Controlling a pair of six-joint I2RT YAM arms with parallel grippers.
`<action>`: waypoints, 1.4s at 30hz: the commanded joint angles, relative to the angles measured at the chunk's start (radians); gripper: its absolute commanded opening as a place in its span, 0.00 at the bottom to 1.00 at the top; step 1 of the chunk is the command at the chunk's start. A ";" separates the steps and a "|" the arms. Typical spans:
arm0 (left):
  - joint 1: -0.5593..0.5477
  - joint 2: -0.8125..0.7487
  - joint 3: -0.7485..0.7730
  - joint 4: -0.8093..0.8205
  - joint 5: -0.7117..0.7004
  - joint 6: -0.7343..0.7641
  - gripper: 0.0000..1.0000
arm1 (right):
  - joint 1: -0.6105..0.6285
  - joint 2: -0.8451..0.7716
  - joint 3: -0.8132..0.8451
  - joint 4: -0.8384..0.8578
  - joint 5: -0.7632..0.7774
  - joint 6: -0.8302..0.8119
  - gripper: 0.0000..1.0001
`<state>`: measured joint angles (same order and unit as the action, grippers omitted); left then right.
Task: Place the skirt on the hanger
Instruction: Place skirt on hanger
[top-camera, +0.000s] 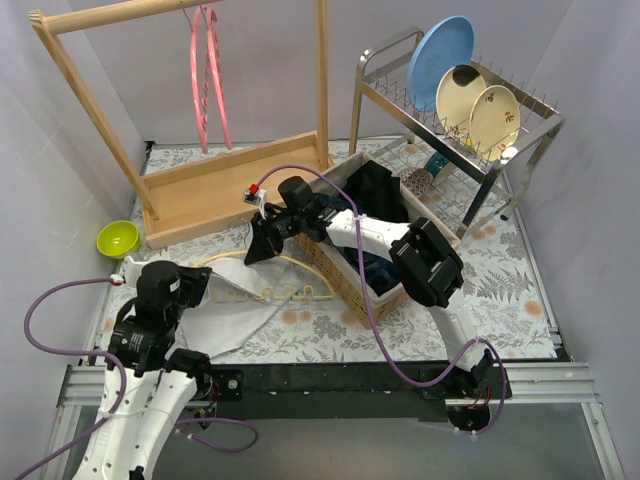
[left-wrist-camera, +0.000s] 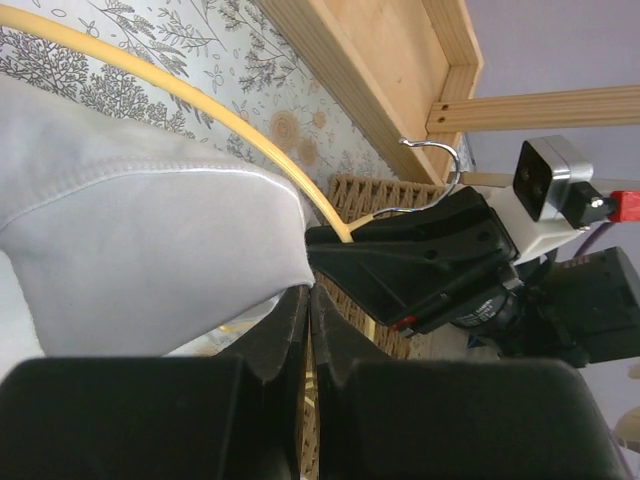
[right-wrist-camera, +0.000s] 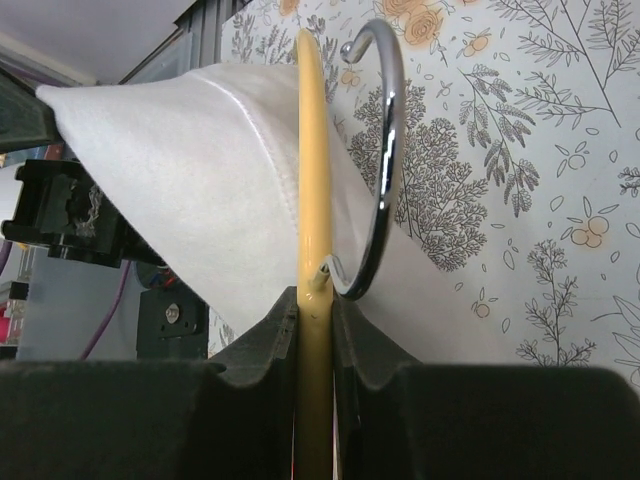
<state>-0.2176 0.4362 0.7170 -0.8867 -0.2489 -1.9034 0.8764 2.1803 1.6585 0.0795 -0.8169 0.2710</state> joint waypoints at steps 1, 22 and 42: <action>0.006 -0.022 0.082 -0.035 0.007 -0.006 0.00 | -0.019 -0.025 -0.054 0.032 -0.028 0.011 0.01; 0.004 -0.131 -0.056 -0.199 0.082 -0.091 0.31 | -0.022 -0.114 -0.036 -0.060 0.036 -0.079 0.01; 0.006 -0.211 -0.298 0.211 0.507 -0.020 0.81 | -0.017 -0.071 0.006 -0.078 0.065 -0.061 0.01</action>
<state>-0.2176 0.2760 0.4751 -0.7815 0.1993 -1.8484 0.8635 2.1216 1.6138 -0.0067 -0.7425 0.2054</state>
